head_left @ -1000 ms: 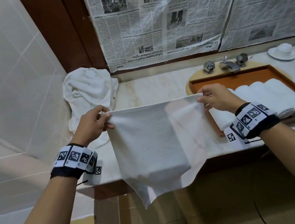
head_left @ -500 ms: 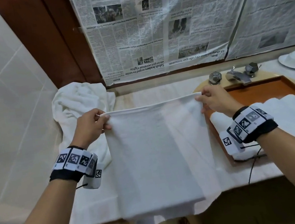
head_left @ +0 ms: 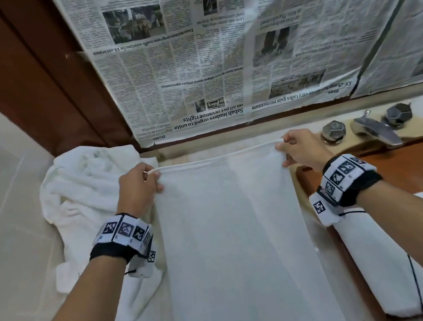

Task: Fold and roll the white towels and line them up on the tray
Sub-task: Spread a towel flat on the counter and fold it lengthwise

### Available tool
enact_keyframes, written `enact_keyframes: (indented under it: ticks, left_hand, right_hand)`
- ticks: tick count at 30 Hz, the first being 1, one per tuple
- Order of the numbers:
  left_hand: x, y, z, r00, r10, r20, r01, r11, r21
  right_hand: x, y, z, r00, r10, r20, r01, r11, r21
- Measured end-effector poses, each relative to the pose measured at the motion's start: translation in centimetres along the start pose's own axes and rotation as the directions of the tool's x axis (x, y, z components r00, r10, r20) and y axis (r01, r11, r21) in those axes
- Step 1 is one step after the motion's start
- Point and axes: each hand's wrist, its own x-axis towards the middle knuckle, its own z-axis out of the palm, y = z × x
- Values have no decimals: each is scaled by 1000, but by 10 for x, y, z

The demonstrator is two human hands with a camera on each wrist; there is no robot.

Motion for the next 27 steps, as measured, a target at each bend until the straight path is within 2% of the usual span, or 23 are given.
enact_keyframes:
  ticks: [4,7,12,15,18,19,21,23,24,25,27]
  left_hand:
    - [44,-23,36,998,-67,10,66,993,101]
    - [64,-41,60,992,-104,65,93,982,165]
    - [82,-60,88,990,-127,68,97,936,340]
    - [89,-72,98,984,-175,32,157,935,317]
    - [91,-76,101,985,-170,26,159,955,252]
    - [88,-75,102,988,-154,22,144,959,243]
    - [73,-71,103,998,-50,34,41,970,239]
    - [48,-65,111,995,83,56,-93,969,230]
    - [32,-60,118,989,117,94,-136,964,227]
    - [18,-55,126,981,120,154,-156,956,250]
    - [-6,-44,145,945,39,326,-161,920,356]
  right_hand:
    - [49,12,25,996,74,-44,-75,997,-28]
    - [79,25,46,993,110,-37,-113,989,-94]
    - [104,40,70,990,91,-103,-109,977,-183]
    - [114,47,77,991,78,-109,-101,969,-227]
    - [115,48,81,992,58,-113,-85,962,-257]
    - [111,48,81,994,15,-104,-47,949,-312]
    - [91,49,85,988,-139,-68,98,904,-417]
    - [57,50,102,955,-296,-27,254,861,-440]
    - [40,52,114,940,-338,36,315,826,-468]
    - [27,52,127,927,-353,125,365,780,-508]
    - [9,51,152,900,-261,349,428,676,-600]
